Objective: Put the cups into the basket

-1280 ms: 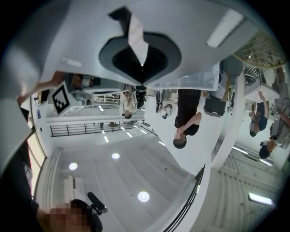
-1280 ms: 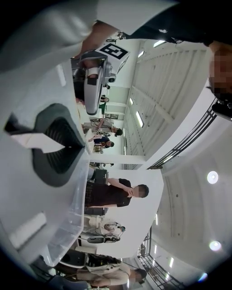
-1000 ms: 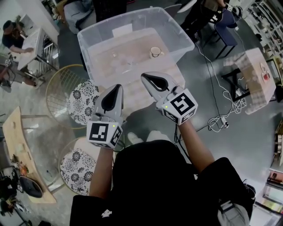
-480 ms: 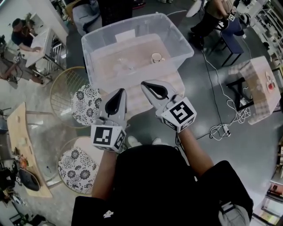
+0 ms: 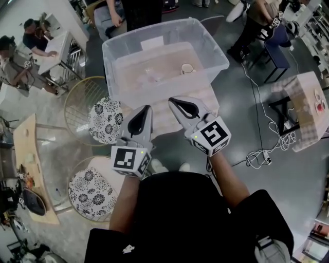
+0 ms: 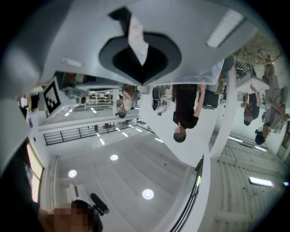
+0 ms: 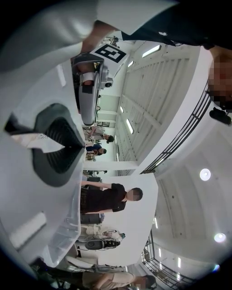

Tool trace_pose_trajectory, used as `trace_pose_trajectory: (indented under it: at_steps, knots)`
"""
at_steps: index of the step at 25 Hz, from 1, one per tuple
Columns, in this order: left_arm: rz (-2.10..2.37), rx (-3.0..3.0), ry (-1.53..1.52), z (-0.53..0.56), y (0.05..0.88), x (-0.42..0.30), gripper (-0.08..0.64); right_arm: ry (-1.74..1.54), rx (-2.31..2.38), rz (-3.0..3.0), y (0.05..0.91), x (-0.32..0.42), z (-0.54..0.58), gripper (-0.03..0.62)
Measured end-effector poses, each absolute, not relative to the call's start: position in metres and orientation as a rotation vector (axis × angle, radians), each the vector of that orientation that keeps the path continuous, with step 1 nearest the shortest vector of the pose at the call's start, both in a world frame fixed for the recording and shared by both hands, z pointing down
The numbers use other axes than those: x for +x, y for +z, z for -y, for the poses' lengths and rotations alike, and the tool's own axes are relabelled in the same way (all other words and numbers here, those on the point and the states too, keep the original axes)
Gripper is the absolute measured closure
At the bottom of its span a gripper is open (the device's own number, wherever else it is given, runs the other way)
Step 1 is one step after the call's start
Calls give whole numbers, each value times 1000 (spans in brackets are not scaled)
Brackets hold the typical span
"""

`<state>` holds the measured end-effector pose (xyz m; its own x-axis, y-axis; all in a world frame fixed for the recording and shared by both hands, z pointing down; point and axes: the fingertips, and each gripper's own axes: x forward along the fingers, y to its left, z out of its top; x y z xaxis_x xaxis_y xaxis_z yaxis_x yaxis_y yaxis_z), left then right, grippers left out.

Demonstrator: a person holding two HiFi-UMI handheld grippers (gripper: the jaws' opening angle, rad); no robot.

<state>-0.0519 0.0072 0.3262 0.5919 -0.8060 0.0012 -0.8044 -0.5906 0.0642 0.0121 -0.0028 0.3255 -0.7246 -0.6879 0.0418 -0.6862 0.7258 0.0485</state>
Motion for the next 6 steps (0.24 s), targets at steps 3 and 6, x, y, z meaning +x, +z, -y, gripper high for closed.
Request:
trace_pose_trajectory:
  at_steps: [3, 6]
  knots:
    - [1399, 2749, -40, -12, 326, -51, 552, -49, 1139, 2869, 326, 13, -2, 589]
    - [1396, 2747, -38, -17, 326, -50, 552, -50, 1136, 2868, 326, 13, -7, 590]
